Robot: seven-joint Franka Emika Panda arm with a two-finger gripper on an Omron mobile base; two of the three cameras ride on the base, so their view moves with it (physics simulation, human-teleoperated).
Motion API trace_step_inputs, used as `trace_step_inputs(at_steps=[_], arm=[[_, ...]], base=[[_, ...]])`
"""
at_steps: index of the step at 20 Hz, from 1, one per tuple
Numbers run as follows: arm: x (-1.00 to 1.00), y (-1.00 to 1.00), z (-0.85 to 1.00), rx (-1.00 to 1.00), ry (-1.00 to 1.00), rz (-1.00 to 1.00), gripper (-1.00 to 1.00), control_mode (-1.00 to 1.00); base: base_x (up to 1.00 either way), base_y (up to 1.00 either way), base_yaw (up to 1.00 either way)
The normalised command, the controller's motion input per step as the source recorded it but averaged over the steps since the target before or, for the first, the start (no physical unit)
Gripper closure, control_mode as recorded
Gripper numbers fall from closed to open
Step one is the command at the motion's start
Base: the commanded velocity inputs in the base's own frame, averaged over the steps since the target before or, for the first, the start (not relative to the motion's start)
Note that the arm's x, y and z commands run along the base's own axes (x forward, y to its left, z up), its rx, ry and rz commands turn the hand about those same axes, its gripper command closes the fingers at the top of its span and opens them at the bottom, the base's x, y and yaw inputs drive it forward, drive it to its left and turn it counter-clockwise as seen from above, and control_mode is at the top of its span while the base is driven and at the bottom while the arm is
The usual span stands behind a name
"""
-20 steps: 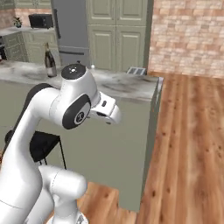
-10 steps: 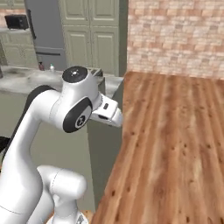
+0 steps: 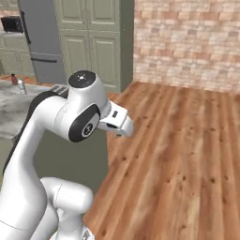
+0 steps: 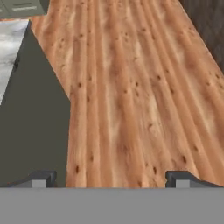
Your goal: Place the drinks on the dining counter in a tight cluster.
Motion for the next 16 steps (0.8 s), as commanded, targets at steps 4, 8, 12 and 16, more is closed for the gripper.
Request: trace_step_inputs(at_steps=[4, 8, 12, 16], arm=[[0.00, 0.00, 0.00, 0.00, 0.00, 0.00, -1.00, 1.00], [0.00, 0.00, 0.00, 0.00, 0.00, 0.00, -1.00, 1.00], [0.00, 0.00, 0.00, 0.00, 0.00, 0.00, -1.00, 1.00], [0.00, 0.00, 0.00, 0.00, 0.00, 0.00, -1.00, 1.00]], base=[[1.00, -0.93, 0.50], [1.00, -0.85, 0.53], [1.00, -0.73, 0.56], [1.00, -0.68, 0.57]])
